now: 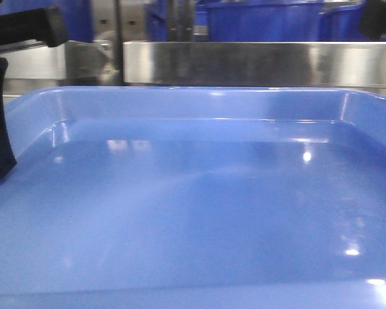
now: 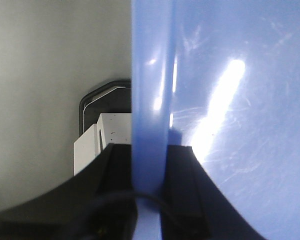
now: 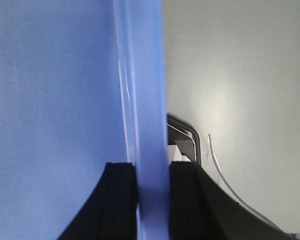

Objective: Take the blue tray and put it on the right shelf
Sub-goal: 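Carry the tray with both grippers up to the steel shelf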

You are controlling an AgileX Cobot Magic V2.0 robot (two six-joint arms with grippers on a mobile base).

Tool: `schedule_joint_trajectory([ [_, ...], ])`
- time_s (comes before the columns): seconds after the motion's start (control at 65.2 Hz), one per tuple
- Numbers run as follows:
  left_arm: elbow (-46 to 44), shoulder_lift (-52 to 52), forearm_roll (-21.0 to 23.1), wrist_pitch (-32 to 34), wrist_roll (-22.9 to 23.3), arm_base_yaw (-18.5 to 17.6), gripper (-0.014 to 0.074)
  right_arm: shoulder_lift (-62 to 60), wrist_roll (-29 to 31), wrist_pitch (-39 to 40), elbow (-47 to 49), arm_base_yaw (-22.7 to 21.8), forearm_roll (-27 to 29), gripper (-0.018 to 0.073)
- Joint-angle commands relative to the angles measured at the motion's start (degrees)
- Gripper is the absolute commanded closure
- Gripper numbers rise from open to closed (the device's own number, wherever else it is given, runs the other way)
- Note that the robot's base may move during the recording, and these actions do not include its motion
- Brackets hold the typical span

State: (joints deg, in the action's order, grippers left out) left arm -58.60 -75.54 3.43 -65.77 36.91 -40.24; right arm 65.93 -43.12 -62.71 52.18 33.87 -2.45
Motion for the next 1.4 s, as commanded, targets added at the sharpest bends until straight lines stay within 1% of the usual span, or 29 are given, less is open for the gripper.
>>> schedule_joint_trajectory([
  [0.0, -1.36, 1.45, -0.22, -1.63, 0.23, -0.56, 0.0645, -1.34, -0.67, 2.23, 1.66, -0.04, -0.89, 0.0365],
  [1.381, -1.36, 1.45, -0.22, -1.63, 0.23, -0.56, 0.0645, -1.34, -0.67, 2.23, 1.66, -0.04, -0.89, 0.0365],
])
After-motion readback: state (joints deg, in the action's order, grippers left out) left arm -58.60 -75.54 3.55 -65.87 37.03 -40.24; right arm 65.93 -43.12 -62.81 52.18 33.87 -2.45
